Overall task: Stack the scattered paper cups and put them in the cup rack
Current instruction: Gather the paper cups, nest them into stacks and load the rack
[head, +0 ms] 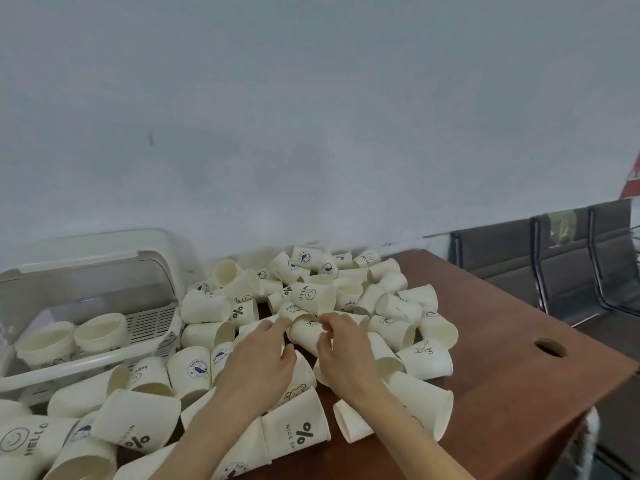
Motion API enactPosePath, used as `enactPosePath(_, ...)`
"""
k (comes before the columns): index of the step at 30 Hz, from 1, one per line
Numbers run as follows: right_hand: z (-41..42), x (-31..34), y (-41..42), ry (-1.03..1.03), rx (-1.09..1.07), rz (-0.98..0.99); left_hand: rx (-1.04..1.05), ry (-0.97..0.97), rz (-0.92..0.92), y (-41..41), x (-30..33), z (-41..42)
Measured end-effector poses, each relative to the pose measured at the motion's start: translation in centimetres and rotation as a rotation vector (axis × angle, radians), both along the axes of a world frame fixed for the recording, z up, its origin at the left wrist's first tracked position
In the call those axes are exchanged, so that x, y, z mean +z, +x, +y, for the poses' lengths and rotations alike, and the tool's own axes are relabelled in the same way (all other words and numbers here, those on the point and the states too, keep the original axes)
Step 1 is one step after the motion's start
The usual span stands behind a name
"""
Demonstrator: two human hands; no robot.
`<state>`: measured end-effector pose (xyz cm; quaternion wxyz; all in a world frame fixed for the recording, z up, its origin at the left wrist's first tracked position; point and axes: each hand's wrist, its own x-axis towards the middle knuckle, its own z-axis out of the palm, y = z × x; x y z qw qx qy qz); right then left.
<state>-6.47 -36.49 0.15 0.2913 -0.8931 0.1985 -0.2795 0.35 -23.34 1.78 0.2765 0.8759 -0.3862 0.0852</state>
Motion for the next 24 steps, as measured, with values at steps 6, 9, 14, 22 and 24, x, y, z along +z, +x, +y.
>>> enactPosePath(6, -2.9, 0.0, -0.1, -0.001, -0.029, -0.005, -0.043, 0.214, -0.144, 2.0, 0.7, -4.8)
enactPosePath(9, -4.3, -0.4, 0.1, -0.006, -0.037, -0.014, -0.03, 0.363, -0.228, 3.7, 0.4, -8.0)
enactPosePath(14, -6.2, -0.9, 0.2, -0.016, -0.039, -0.015, -0.015, 0.551, -0.29, 6.5, -0.9, -11.8)
enactPosePath(22, -7.6, -2.3, 0.9, -0.017, -0.058, -0.012, 0.019, 0.653, -0.386, 8.1, -2.1, -13.4)
enactPosePath(24, -7.7, -2.4, 1.1, -0.009, -0.056, -0.008, 0.025, 0.642, -0.399, 8.0, -2.0, -13.4)
